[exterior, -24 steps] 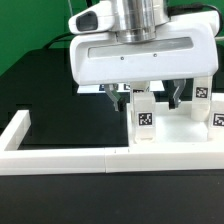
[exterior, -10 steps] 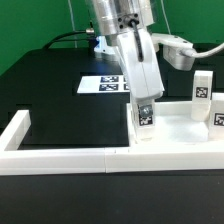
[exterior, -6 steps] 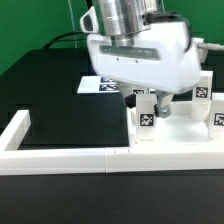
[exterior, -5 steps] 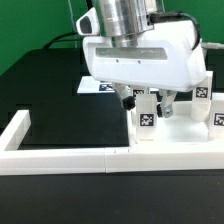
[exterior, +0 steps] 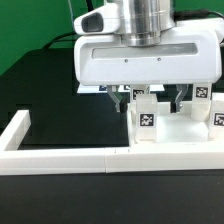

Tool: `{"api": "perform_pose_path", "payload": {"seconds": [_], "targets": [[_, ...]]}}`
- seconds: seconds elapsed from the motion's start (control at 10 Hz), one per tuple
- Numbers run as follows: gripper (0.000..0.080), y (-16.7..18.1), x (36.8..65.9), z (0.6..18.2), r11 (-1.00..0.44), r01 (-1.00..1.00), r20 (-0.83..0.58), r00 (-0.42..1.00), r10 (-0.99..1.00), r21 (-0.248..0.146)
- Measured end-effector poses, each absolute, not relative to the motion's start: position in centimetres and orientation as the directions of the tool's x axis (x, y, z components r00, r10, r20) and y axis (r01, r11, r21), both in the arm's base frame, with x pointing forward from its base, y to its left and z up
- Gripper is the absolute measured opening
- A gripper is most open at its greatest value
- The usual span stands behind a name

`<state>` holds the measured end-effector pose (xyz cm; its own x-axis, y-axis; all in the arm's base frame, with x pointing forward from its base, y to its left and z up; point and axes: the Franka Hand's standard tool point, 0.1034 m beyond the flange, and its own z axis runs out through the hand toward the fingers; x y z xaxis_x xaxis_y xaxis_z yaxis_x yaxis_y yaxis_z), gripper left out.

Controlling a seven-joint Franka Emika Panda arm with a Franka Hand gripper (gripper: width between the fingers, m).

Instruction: Assemble square table

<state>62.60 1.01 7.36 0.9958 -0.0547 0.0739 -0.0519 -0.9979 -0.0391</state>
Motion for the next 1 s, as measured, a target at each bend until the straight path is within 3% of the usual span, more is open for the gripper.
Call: {"api": "perform_pose_path", "payload": {"seconds": [0.2,0.3,0.4,0.5,0.6,0.8,1.0], "targets": [[0.0649,0.92,62.58,7.22,-0.996,-0.077,0.083,0.993,-0.081,-0.041],[0.056,0.93,62.58,7.22,-0.994,-0.096,0.082,0.992,-0.099,-0.043],[0.0371,0.98,62.58,7.22,-0.987,-0.154,0.079,0.984,-0.158,-0.049],[0.0371,1.0,62.58,7.22,-0.976,-0.209,0.076,0.974,-0.213,-0.055],[0.0289,0.95,62.58,7.22,-0.956,-0.286,0.072,0.954,-0.29,-0.063],[0.029,0.91,62.59,7.22,-0.921,-0.383,0.065,0.919,-0.388,-0.07],[0.029,0.59,62.65,7.39,-0.71,-0.695,0.009,0.714,-0.7,-0.11]]}}
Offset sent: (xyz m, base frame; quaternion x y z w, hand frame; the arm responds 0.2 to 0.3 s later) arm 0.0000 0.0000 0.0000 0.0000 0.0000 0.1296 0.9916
